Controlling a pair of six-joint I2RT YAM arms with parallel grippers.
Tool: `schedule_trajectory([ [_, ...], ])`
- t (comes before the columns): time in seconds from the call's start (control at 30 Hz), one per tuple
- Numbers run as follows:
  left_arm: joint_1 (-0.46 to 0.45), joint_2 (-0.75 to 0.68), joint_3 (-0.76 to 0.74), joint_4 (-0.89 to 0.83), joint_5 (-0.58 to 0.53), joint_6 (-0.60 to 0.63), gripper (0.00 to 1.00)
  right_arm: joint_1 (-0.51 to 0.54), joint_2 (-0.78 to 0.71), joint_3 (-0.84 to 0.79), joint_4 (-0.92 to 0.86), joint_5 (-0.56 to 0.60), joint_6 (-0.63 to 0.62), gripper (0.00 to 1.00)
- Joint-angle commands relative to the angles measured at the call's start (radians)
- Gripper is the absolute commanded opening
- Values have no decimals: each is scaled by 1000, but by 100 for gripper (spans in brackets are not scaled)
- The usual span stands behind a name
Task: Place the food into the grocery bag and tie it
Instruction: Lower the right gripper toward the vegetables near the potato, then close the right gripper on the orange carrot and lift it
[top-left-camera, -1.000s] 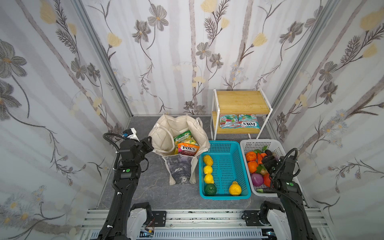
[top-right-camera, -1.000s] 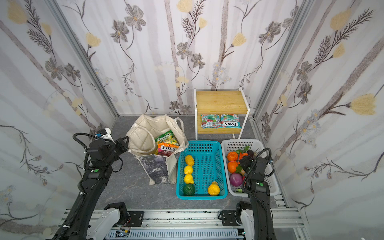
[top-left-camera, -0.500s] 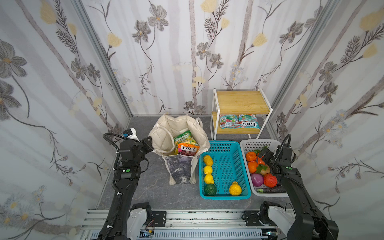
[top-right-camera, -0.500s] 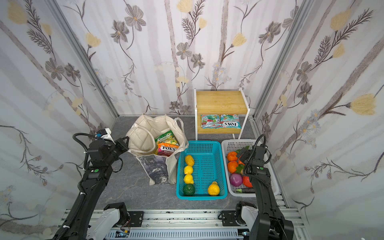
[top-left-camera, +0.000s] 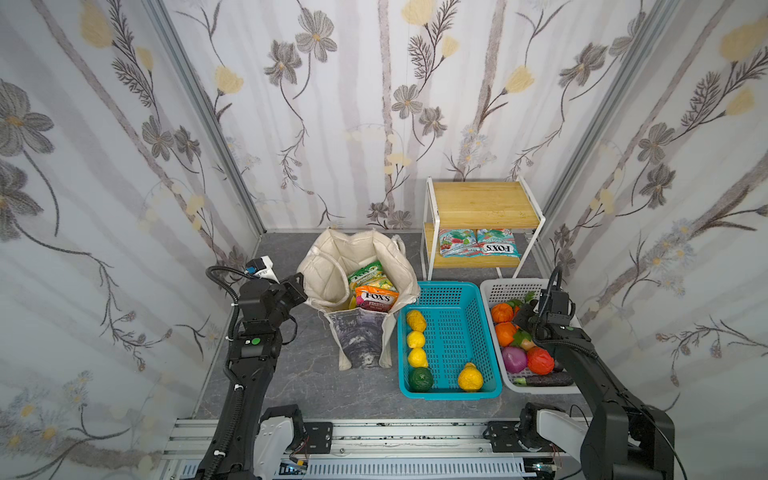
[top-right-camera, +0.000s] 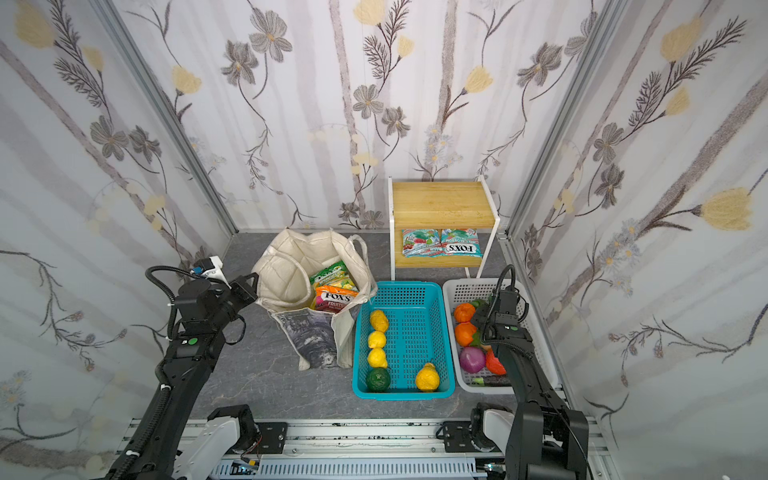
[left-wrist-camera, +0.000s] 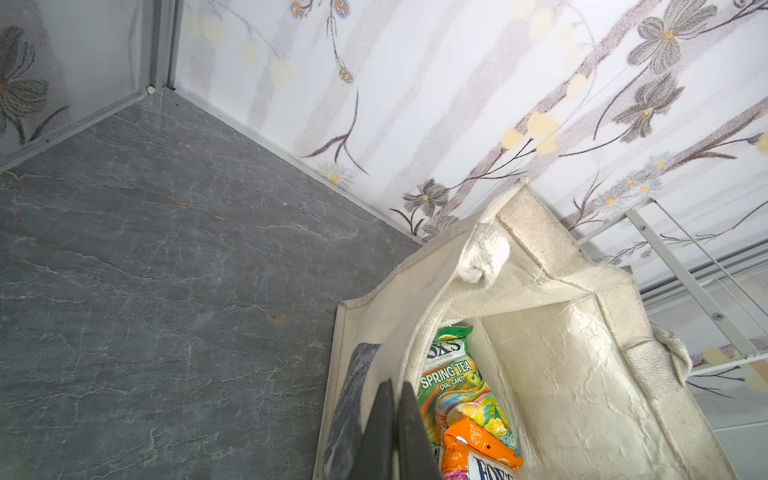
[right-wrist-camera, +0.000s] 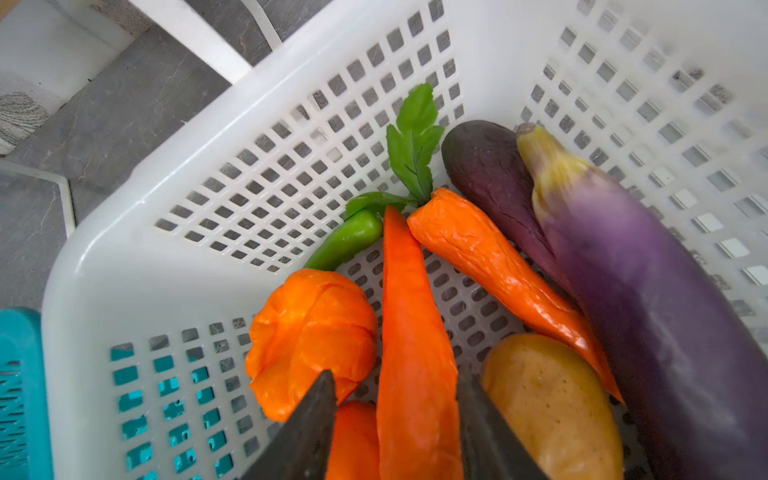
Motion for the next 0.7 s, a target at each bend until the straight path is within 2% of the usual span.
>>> schedule_trajectory([
  [0.0,3,-3,2,39,-4,1,0,0,18,1,33,-22,-11,46],
  [0.07,2,-5,1,40,-6,0,0,1,41,6,30,-33,-14,52],
  [0.17,2,-7,1,40,-4,1,0,6,65,7,31,-48,-16,51],
  [0.67,3,-9,2,40,-3,1,0,11,59,3,40,-37,-17,33],
])
